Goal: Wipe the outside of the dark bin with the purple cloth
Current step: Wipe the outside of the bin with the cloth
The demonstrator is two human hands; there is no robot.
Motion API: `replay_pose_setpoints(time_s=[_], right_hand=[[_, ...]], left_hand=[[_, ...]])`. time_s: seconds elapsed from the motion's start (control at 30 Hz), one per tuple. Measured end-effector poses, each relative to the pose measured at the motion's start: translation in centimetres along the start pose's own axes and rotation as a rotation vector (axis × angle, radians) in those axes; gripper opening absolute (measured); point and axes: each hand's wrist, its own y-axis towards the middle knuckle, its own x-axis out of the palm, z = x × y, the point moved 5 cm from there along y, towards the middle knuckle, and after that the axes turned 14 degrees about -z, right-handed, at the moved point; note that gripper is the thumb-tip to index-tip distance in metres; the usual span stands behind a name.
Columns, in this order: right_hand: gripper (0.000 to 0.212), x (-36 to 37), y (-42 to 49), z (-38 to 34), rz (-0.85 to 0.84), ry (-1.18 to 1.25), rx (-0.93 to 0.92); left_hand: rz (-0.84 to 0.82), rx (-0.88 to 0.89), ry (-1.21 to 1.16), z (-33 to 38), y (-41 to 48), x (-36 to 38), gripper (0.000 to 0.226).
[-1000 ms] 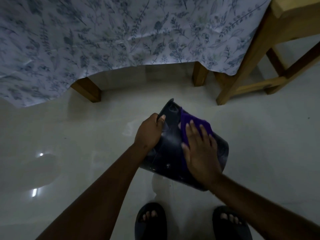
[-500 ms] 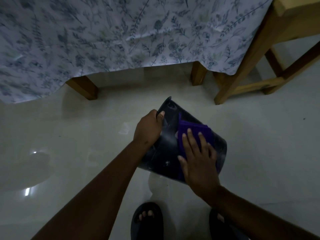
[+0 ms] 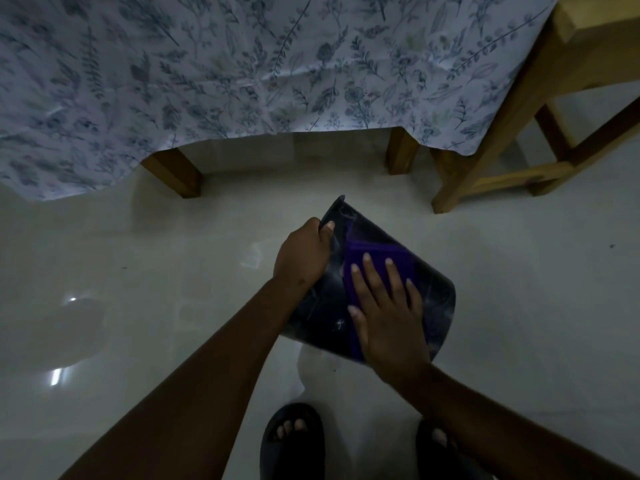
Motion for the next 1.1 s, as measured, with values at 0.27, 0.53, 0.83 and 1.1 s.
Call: replay_pose_setpoints(time_s=[0.27, 0.53, 0.83, 1.1], right_hand=[[0.059, -1.7, 2.1, 3.0, 0.021, 0.110, 0.182], [0.052, -4.6, 7.4, 4.0, 0.039, 0.244, 0.230], [0.055, -1.2, 1.4, 2.0, 0.023, 0.114, 0.101], [0.050, -4.9, 8.6, 5.3, 0.017, 0.389, 0.233]], left_hand=[[-0.021, -0.018, -0.025, -0.1, -0.3, 0.0, 0.037], [-0.097, 0.071, -0.164, 0.2, -1.1, -0.1, 0.029], [-0.078, 0.057, -0.082, 0.0, -1.7, -0.2, 0.027], [-0.062, -0.016, -0.041, 1.3, 0.8, 0.0, 0.035]])
